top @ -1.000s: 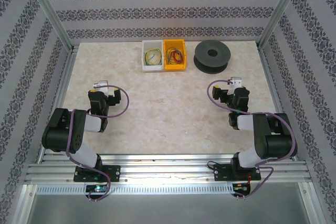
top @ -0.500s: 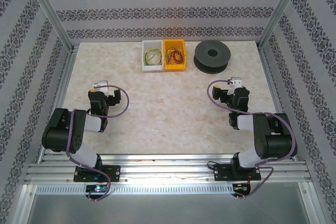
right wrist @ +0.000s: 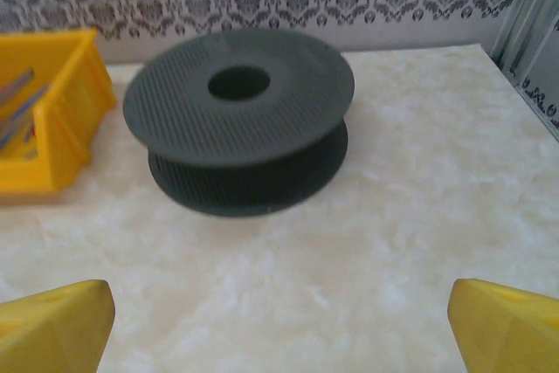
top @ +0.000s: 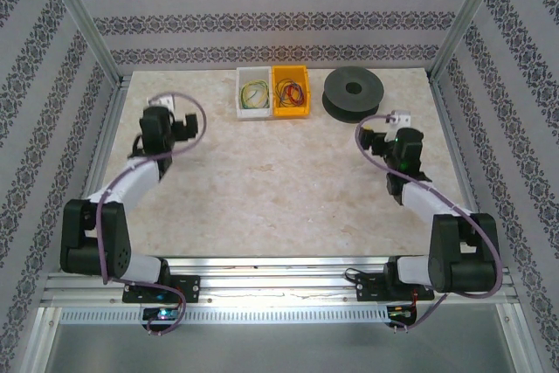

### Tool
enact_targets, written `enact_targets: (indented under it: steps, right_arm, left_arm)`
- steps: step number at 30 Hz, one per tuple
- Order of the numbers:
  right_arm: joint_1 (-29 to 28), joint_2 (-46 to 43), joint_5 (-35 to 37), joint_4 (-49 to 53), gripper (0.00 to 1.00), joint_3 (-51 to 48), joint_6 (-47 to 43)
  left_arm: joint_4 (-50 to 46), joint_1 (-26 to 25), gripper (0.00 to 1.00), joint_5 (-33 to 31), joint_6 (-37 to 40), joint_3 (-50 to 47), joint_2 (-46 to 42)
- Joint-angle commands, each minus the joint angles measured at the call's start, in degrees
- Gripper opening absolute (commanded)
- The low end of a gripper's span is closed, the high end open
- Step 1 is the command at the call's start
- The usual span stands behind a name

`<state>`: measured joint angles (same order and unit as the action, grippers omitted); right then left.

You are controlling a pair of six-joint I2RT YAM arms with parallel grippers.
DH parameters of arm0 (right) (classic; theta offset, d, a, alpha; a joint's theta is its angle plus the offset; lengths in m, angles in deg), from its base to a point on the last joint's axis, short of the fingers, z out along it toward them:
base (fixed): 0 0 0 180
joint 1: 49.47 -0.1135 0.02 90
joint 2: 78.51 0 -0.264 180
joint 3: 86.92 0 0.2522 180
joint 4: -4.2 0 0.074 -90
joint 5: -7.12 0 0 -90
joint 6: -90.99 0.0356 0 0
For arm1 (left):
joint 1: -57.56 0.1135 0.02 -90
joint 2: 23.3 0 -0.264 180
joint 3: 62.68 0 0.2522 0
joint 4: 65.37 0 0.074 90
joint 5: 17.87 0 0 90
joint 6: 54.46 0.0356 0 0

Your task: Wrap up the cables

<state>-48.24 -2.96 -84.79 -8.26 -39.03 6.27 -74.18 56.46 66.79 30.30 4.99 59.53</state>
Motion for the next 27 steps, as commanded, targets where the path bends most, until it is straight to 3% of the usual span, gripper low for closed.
enact_targets:
  steps: [1, 3, 9, 16, 27]
  right_arm:
    - [3.0, 1.3, -6.1, 11.9, 0.98, 6.3, 7.4]
    - [5.7, 4.5, -12.8, 13.0, 0.98, 10.6, 13.2]
    - [9.6, 20.9, -25.6, 8.0, 0.97, 25.0, 27.5]
    - [9.8, 40.5, -28.2, 4.4, 0.86, 40.0, 38.6]
    - [8.1, 49.6, -26.9, 3.1, 0.8, 48.2, 42.8]
  left_arm:
    - [-36.8, 0.3, 1.0, 4.0, -3.6, 12.6, 5.8]
    - [-42.9, -0.2, 1.0, 5.4, -3.0, 17.6, 8.0]
    - [-43.5, -2.0, 1.0, 6.7, -2.9, 19.9, 6.5]
    - [-45.0, -2.9, 1.0, 5.9, -2.5, 20.3, 6.0]
    - [-46.1, -3.1, 1.0, 5.3, -2.1, 20.9, 6.0]
